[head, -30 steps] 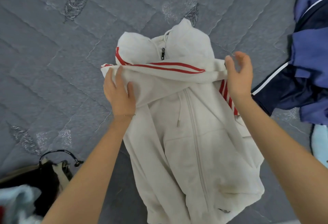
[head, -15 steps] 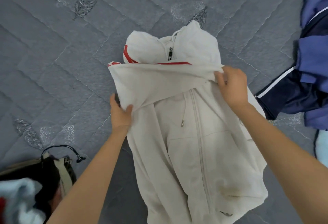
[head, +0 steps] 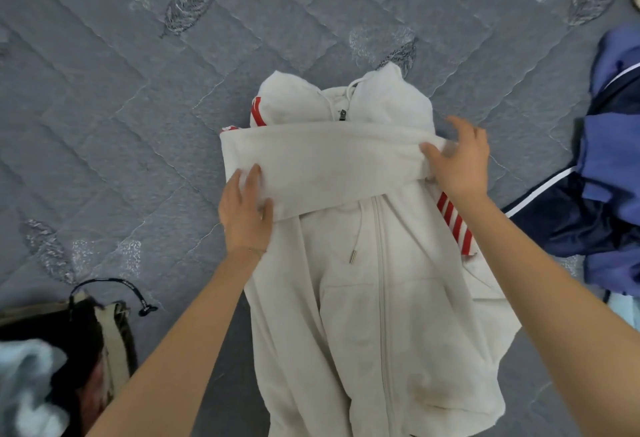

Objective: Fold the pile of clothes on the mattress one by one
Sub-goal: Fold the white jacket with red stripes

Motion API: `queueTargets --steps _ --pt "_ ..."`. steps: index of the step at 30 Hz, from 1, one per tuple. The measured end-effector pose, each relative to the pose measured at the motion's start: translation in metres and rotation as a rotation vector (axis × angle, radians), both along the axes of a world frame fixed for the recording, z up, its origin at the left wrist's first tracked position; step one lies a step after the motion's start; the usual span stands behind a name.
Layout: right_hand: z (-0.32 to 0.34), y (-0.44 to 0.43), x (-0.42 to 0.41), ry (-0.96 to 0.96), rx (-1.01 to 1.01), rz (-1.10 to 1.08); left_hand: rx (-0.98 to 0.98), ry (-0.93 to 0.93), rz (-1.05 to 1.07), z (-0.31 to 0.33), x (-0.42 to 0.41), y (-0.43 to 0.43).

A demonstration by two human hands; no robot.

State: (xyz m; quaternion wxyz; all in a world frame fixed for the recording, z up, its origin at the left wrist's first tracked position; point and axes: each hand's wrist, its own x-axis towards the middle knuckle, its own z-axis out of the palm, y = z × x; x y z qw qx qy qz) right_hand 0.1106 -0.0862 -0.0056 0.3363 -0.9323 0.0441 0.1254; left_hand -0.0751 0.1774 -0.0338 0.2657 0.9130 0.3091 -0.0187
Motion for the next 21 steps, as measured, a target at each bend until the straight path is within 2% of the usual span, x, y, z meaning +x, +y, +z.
queueTargets --steps 3,8,11,13,15,18,21 --pt "-0.004 -0.006 0.008 0.117 0.042 -0.081 0.007 0.081 -0.08 -0.006 0.012 -0.003" --pt "0.005 -0.003 0.018 -0.136 0.177 -0.184 -0.009 0.257 -0.084 -0.019 0.008 0.0" --pt "0.0 0.002 0.014 -0.06 0.09 -0.076 -0.005 0.247 -0.054 -0.022 -0.006 -0.004" --pt "-0.004 0.005 0.001 -0.006 -0.046 0.031 -0.036 0.234 0.0 -0.023 -0.017 -0.008" --pt "-0.007 0.008 -0.022 -0.084 -0.151 0.166 -0.09 0.243 0.058 -0.023 -0.033 -0.014" --pt "-0.008 0.013 -0.073 -0.182 -0.157 0.336 -0.151 0.235 0.144 -0.019 -0.061 -0.024" --pt "-0.012 0.017 -0.138 -0.108 -0.112 0.477 -0.265 0.129 0.273 -0.014 -0.087 -0.035"
